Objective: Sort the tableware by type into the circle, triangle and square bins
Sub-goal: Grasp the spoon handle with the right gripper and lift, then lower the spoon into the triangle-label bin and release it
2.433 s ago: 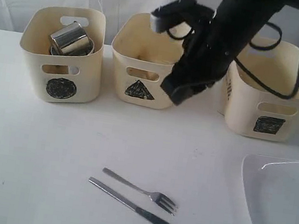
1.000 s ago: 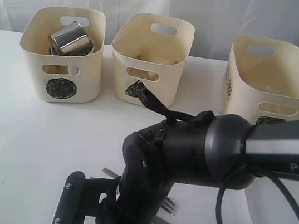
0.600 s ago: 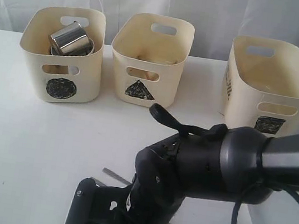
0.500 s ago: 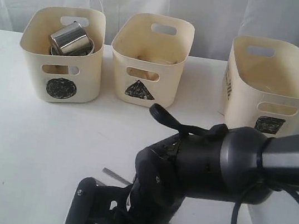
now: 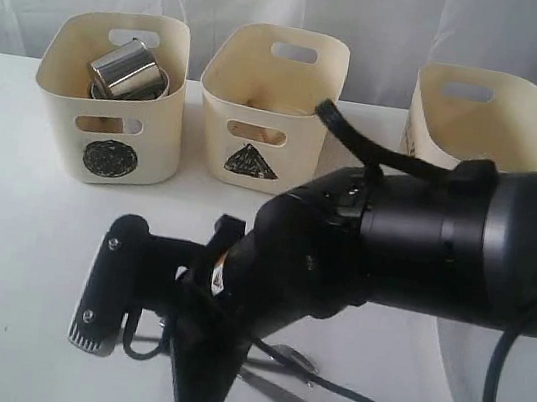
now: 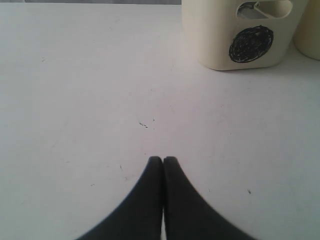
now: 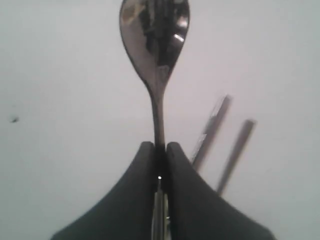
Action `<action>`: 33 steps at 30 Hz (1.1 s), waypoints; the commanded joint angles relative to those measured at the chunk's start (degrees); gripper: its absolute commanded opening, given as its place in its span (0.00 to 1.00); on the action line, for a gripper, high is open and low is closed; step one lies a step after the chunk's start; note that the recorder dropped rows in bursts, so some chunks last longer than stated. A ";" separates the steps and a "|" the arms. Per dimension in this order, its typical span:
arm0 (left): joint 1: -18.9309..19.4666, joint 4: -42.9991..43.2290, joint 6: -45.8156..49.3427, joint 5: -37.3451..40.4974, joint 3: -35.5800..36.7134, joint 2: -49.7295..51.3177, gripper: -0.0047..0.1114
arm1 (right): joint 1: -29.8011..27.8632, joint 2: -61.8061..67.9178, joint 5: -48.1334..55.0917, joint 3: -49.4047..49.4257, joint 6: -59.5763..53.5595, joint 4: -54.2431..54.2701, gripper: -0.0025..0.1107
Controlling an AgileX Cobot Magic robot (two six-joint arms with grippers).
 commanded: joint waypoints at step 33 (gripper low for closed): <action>-0.41 -0.12 -0.06 -0.11 0.20 -0.22 0.04 | -24.90 21.35 -67.42 -24.38 33.37 0.59 0.02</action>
